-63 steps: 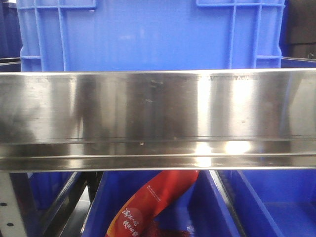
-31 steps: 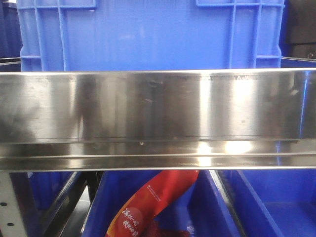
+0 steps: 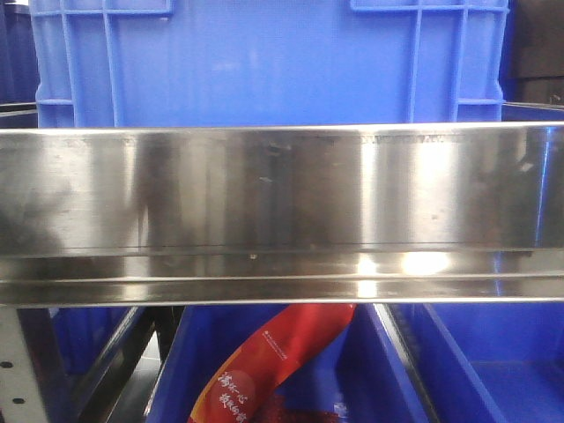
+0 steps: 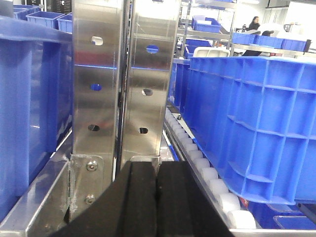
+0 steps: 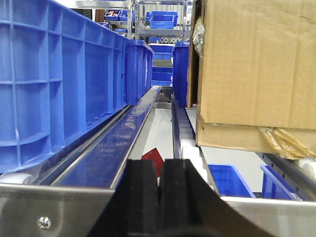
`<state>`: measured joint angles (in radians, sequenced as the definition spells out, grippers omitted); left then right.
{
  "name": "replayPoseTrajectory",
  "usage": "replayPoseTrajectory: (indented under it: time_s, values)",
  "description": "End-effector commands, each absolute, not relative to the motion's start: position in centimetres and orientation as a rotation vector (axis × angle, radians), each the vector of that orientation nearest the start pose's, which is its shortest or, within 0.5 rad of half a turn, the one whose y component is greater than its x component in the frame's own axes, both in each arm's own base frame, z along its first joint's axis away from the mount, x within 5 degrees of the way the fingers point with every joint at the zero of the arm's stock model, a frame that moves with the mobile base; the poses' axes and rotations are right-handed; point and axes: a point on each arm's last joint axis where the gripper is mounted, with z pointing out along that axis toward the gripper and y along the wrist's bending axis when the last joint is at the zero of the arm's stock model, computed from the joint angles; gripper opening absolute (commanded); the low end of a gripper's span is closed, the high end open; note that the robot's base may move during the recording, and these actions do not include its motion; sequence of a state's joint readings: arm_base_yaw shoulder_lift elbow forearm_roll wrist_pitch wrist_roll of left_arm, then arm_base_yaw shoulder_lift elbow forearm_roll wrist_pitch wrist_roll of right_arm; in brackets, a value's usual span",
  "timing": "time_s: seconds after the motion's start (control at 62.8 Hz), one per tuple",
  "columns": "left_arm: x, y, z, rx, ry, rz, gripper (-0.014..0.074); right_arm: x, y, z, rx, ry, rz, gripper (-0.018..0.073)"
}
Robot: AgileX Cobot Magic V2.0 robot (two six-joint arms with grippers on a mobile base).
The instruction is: Grab block from conveyor and place in blue bin
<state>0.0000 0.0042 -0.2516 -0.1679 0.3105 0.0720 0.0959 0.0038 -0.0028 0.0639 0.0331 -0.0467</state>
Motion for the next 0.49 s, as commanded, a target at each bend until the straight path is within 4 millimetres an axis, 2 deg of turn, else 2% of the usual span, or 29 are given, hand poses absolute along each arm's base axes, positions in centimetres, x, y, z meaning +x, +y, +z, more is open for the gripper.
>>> replayPoseTrajectory:
  time_s: [0.0, 0.478]
  values:
    - [3.76, -0.45, 26.96, -0.034, 1.526, -0.113, -0.0111, 5.6, 0.52, 21.15, -0.051, 1.502, 0.092, -0.0162]
    - [3.76, -0.45, 26.96, -0.034, 1.526, -0.113, -0.0111, 5.6, 0.52, 21.15, -0.051, 1.502, 0.092, -0.0162]
